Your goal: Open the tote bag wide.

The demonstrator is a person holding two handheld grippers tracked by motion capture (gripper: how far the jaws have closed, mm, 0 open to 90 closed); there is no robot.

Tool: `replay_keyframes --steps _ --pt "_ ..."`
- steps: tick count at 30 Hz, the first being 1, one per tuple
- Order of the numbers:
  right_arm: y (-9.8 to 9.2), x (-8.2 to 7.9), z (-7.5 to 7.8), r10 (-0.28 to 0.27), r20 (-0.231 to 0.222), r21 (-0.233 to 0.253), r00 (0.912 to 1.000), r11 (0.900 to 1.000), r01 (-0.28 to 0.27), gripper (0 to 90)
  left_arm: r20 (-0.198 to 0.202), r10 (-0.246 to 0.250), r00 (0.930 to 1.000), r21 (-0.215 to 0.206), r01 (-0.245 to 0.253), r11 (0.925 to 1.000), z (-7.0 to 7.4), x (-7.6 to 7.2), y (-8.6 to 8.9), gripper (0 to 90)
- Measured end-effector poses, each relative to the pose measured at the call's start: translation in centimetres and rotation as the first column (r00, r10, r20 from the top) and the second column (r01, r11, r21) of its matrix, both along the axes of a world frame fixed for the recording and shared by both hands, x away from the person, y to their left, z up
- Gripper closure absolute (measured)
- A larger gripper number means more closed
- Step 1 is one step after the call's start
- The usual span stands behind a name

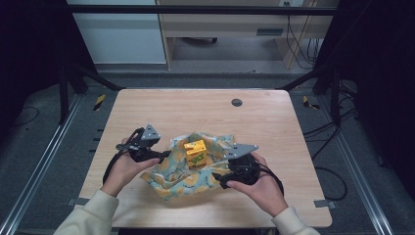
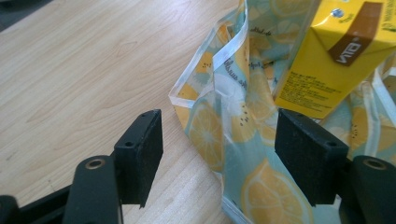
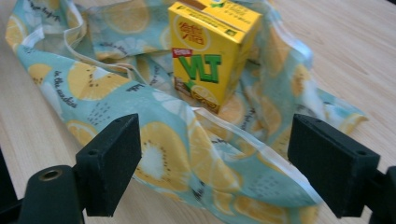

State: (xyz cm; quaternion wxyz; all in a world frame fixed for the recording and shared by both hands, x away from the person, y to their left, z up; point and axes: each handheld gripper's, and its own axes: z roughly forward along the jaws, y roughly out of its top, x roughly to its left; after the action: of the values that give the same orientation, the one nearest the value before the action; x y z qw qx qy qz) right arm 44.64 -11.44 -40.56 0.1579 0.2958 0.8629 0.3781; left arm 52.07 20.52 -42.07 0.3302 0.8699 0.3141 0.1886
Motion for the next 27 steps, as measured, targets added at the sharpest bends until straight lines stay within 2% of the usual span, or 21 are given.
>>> replay_keyframes --steps 4,5,6,7,8,9,10,11,12,14,15,16,17,22,27 --pt "0.8 0.5 -0.9 0.026 -0.032 -0.010 0.9991 1.000 -0.027 19.9 -0.018 0.004 0.9998 0.014 -0.004 0.9999 -0.7 0.6 -0.4 35.5" --pt "1.0 0.7 -1.8 0.027 -0.059 -0.034 0.9979 0.999 -0.029 28.0 -0.026 0.003 0.9997 0.017 -0.002 0.9999 -1.1 0.8 -0.7 38.4" --pt "1.0 0.7 -1.8 0.027 -0.059 -0.034 0.9979 0.999 -0.029 28.0 -0.026 0.003 0.9997 0.017 -0.002 0.9999 -1.1 0.8 -0.7 41.5" --pt "1.0 0.9 -2.7 0.033 -0.086 -0.033 0.9957 0.999 -0.036 42.1 -0.026 -0.003 0.9997 0.016 0.004 0.9999 -1.3 0.9 -0.8 45.8" --pt "1.0 0.9 -2.7 0.033 -0.086 -0.033 0.9957 0.999 -0.036 42.1 -0.027 -0.006 0.9996 0.021 0.006 0.9998 -1.4 0.8 -0.9 45.8" --pt "0.7 1.0 -3.3 0.036 -0.103 -0.029 0.9941 0.999 -0.039 55.3 -0.016 -0.007 0.9998 0.024 0.008 0.9997 -1.6 0.8 -1.1 57.4" --pt "0.7 1.0 -3.3 0.036 -0.103 -0.029 0.9941 0.999 -0.039 55.3 -0.016 -0.012 0.9998 0.033 0.013 0.9994 -1.8 0.7 -1.2 57.4" --pt "0.5 0.9 -3.8 0.031 -0.118 -0.027 0.9925 0.999 -0.035 66.8 -0.025 -0.018 0.9995 0.036 0.019 0.9992 -2.2 0.7 -1.4 64.7" --pt "0.5 0.9 -3.8 0.031 -0.118 -0.027 0.9925 0.999 -0.035 66.8 -0.025 -0.018 0.9995 0.036 0.019 0.9992 -2.2 0.7 -1.4 69.1" --pt "0.2 0.8 -4.1 0.027 -0.126 -0.032 0.9916 0.999 -0.031 76.5 -0.023 -0.012 0.9997 0.052 0.013 0.9986 -2.6 0.7 -1.7 72.1" --pt "0.0 0.8 -4.4 0.031 -0.131 -0.040 0.9909 0.999 -0.036 83.2 -0.021 -0.002 0.9998 0.055 0.003 0.9985 -2.9 0.8 -1.6 78.5" --pt "0.0 0.8 -4.4 0.031 -0.131 -0.040 0.9909 0.999 -0.036 83.2 -0.021 -0.002 0.9998 0.055 0.003 0.9985 -2.9 0.8 -1.6 81.1" --pt "-0.2 0.7 -4.6 0.028 -0.138 -0.039 0.9901 0.999 -0.034 87.0 -0.021 0.007 0.9997 0.050 -0.006 0.9987 -3.0 0.8 -1.6 83.4" --pt "-0.9 0.7 -5.0 0.013 -0.161 -0.044 0.9869 0.999 -0.021 89.5 -0.009 0.031 0.9995 0.034 -0.030 0.9990 -3.5 0.8 -1.2 88.9" --pt "-1.9 0.6 -5.9 0.000 -0.187 -0.051 0.9823 0.999 -0.010 90.0 0.019 0.035 0.9992 0.066 -0.036 0.9972 -4.0 0.7 -1.2 89.5"
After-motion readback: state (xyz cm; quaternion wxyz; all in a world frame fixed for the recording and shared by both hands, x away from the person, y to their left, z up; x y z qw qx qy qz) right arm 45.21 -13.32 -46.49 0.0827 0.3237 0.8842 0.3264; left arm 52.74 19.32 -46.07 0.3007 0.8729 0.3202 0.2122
